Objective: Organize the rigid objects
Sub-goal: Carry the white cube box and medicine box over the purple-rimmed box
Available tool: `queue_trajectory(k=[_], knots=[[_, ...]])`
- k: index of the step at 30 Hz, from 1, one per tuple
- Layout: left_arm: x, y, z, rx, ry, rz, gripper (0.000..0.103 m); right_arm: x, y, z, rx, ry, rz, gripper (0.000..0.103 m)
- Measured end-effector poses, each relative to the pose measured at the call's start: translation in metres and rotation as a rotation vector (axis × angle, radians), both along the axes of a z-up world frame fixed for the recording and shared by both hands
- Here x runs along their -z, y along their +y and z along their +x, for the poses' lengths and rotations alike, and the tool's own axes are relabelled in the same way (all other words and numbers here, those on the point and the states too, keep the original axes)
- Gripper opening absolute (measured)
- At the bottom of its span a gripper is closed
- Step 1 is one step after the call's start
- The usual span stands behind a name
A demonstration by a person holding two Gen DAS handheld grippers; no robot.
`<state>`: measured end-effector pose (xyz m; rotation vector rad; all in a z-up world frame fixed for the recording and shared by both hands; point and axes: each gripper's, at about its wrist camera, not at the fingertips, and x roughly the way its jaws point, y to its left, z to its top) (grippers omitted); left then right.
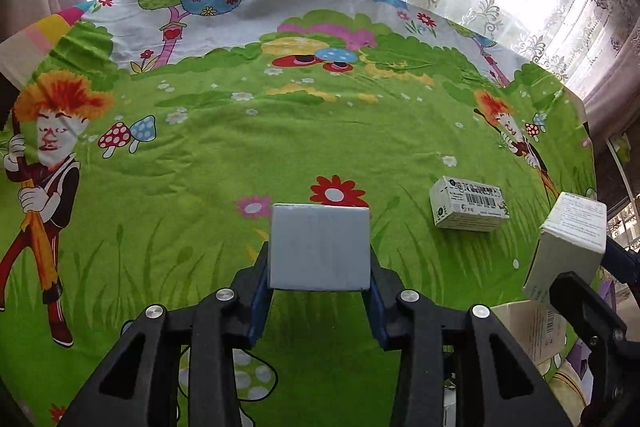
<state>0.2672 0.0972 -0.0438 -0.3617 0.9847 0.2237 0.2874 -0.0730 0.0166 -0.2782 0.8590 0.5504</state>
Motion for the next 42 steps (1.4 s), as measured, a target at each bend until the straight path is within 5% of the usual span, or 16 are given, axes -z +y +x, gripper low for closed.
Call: queue_trajectory(k=[10, 19, 26, 32, 42], knots=[[-0.047, -0.034, -0.064, -0.061, -0.161, -0.094, 0.041, -0.020, -0.053, -0.037, 0.070, -0.019, 0.044, 0.074], [-0.091, -0.142, -0.127, 0.118, -0.257, -0.162, 0.041, -0.054, -0.150, -0.105, 0.141, -0.087, 0.089, 0.074], [-0.098, -0.233, -0.137, 0.325, -0.235, -0.226, 0.041, -0.057, -0.242, -0.125, 0.261, -0.087, 0.101, 0.074], [-0.091, -0.275, -0.137, 0.406, -0.191, -0.272, 0.041, -0.048, -0.307, -0.124, 0.392, -0.078, 0.089, 0.074], [-0.078, -0.337, -0.131, 0.542, -0.100, -0.225, 0.041, -0.041, -0.356, -0.135, 0.476, -0.071, 0.060, 0.074]])
